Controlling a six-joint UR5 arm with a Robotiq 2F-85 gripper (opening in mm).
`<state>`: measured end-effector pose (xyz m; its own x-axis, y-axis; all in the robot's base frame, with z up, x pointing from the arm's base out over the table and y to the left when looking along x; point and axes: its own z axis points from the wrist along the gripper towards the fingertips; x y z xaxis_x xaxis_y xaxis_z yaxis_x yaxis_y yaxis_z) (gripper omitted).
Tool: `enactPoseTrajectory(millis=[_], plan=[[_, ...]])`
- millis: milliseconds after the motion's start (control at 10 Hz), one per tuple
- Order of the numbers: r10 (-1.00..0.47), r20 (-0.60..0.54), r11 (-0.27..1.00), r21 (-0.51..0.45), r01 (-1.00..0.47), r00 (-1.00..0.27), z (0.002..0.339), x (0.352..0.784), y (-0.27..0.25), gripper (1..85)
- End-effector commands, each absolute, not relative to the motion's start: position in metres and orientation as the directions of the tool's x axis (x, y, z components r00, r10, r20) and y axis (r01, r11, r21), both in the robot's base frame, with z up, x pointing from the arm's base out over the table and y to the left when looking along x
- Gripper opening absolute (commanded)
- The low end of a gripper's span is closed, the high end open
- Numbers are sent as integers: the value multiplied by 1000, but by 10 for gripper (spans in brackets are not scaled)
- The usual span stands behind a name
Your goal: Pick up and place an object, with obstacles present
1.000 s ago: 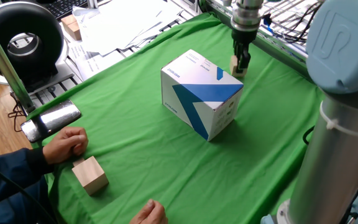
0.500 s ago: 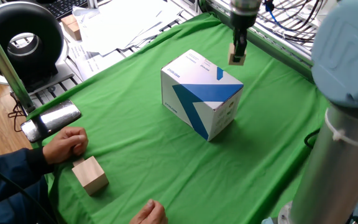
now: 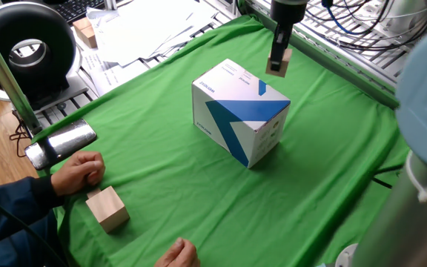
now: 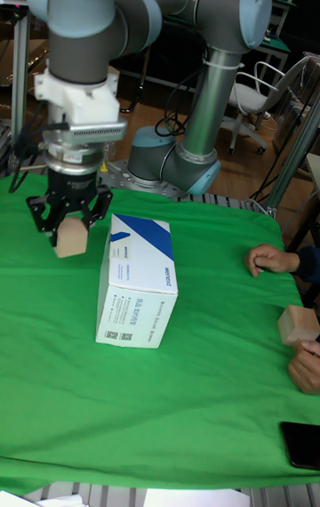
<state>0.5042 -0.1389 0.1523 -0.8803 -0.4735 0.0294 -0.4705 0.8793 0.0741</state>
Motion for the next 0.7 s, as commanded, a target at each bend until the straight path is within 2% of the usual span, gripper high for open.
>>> enactPoseTrajectory(millis=[0,200,300,500,600], plan=[[-426,10,905,27,-425,-905,168,488,-139,13],[-428,-23,903,19,-428,-904,166,501,-141,13],[-423,-15,906,-14,-423,-906,166,502,-150,13],[-441,-14,898,-4,-441,-898,166,501,-147,13],[-422,-52,906,11,-423,-905,166,508,-140,13]])
